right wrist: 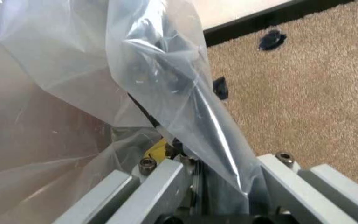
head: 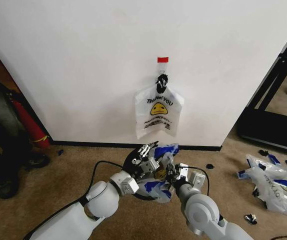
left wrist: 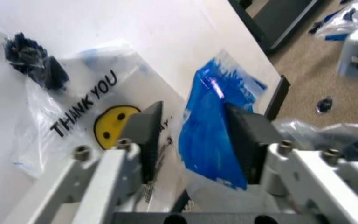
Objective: Pick up the garbage bag from the wall and place it over the trash bin.
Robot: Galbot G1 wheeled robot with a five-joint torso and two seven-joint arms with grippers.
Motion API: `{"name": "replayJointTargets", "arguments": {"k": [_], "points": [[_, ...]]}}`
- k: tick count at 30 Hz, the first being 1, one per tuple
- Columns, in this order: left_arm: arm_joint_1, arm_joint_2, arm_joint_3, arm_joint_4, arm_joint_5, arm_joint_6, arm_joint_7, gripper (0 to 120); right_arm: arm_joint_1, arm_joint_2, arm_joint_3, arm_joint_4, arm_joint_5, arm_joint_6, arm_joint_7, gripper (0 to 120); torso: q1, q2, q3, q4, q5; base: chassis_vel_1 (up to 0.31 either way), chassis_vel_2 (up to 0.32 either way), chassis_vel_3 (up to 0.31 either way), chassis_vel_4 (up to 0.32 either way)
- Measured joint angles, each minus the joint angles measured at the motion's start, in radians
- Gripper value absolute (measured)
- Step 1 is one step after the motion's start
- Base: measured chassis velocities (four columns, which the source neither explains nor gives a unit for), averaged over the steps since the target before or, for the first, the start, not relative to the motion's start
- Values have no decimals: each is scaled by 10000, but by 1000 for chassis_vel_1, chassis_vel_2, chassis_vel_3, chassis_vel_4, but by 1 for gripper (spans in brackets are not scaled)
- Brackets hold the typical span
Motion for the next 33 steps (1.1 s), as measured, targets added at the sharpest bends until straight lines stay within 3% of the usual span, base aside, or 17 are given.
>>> {"name": "replayJointTargets", "arguments": {"k": [7, 11, 18, 26, 33], "points": [[21, 120, -253, -3, -17, -359, 194, 10, -40, -30, -62, -32, -74, -135, -27, 0, 0, 0, 0, 0, 0, 0, 0, 0, 0], [22, 122, -366, 122, -80, -407, 220, 1, -68, -82, -61, 23, -92, -142, -168, 0, 0, 0, 0, 0, 0, 0, 0, 0, 0], [-45, 170, -839, 268, -515, -441, 229, 0, -215, -305, -10, 205, -312, -176, -778, 0, 0, 0, 0, 0, 0, 0, 0, 0, 0], [37, 903, -1811, 293, -579, -377, 372, 0, -422, -777, 187, 283, -901, -175, -1663, 0, 0, 0, 0, 0, 0, 0, 0, 0, 0], [251, 1268, -1993, 757, -263, -345, 411, 0, -481, -987, 545, 428, -801, -159, -2043, 0, 0, 0, 0, 1, -1, 0, 0, 0, 0]]}}
